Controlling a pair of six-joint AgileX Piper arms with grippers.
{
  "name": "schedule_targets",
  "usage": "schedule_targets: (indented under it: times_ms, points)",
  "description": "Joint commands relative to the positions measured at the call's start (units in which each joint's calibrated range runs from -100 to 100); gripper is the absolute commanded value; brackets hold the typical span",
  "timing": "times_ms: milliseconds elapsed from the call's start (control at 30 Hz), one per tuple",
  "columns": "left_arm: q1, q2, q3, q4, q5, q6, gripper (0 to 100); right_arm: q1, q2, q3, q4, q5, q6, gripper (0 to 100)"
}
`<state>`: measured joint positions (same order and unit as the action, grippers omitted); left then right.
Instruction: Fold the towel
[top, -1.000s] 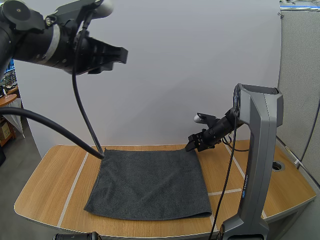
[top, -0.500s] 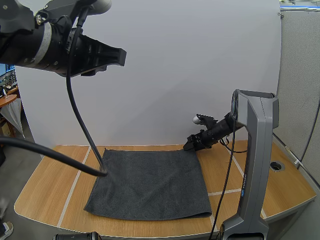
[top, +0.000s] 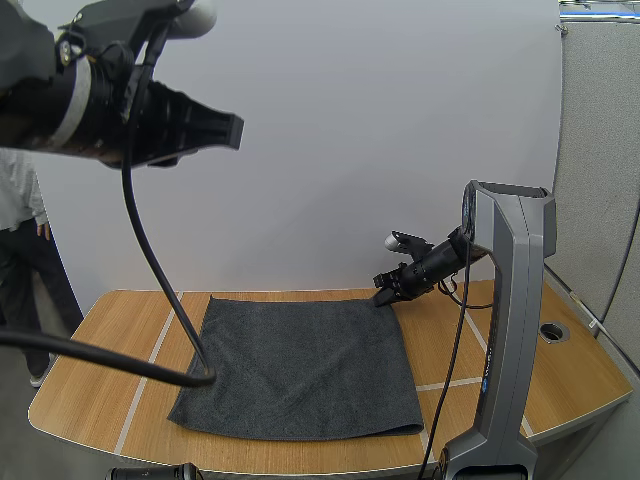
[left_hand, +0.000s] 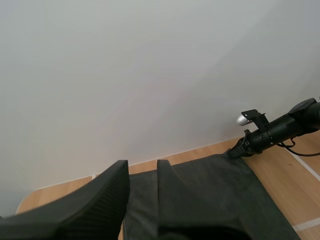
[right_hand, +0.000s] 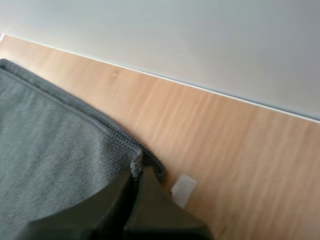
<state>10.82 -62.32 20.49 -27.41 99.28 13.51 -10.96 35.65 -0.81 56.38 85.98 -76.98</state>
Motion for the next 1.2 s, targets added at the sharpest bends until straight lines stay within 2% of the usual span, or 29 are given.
schedule_targets:
  times_ms: [0,367,933,1167]
  points:
    - [0.08,-3.12,4.4,0.7,0.72,-1.32,34,-0.03,-0.81,0.14,1.46,11.09,-1.63,0]
    - [0.08,-7.04,6.2,6.0,0.72,-1.2,34,2.58,-5.32,0.14,2.13,14.02,-1.73,0]
    - [0.08,-13.35,11.14,7.16,0.72,-1.02,34,10.72,-7.79,0.14,4.96,14.02,0.23,0]
    - [0.08,-14.13,11.14,10.27,0.72,0.79,34,13.83,-7.79,0.14,5.94,11.55,0.82,0]
